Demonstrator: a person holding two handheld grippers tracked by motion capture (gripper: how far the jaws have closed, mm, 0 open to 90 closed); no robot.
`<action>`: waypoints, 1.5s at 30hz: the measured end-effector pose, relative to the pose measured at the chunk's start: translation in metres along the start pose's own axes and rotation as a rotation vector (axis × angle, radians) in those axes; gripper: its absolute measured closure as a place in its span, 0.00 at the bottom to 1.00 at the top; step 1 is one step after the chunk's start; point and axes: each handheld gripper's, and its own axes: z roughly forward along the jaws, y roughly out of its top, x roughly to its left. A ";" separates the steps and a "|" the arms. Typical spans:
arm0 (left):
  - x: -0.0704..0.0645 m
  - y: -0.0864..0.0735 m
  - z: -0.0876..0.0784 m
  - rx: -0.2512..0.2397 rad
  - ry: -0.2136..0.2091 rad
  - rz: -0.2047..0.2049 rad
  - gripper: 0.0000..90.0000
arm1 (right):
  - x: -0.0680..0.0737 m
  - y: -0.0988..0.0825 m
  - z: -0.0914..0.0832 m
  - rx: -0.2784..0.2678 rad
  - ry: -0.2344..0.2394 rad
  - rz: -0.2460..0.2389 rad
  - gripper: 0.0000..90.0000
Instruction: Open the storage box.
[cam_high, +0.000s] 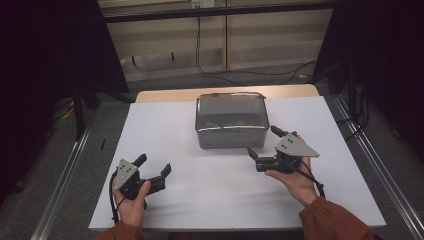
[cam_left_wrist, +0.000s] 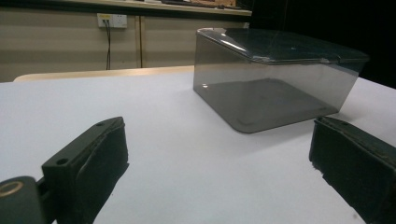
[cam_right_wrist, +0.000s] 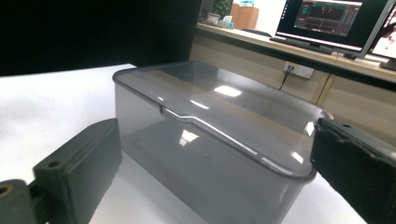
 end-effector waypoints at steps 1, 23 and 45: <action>-0.002 0.000 0.000 0.002 0.003 0.027 0.05 | 0.002 0.003 0.003 0.012 -0.011 -0.038 0.03; -0.006 0.003 0.006 -0.036 0.011 0.045 0.05 | 0.018 0.008 0.029 0.094 -0.118 -0.499 0.15; -0.006 0.003 0.008 -0.006 0.013 0.072 0.05 | 0.050 0.005 0.057 0.151 -0.129 -1.053 0.40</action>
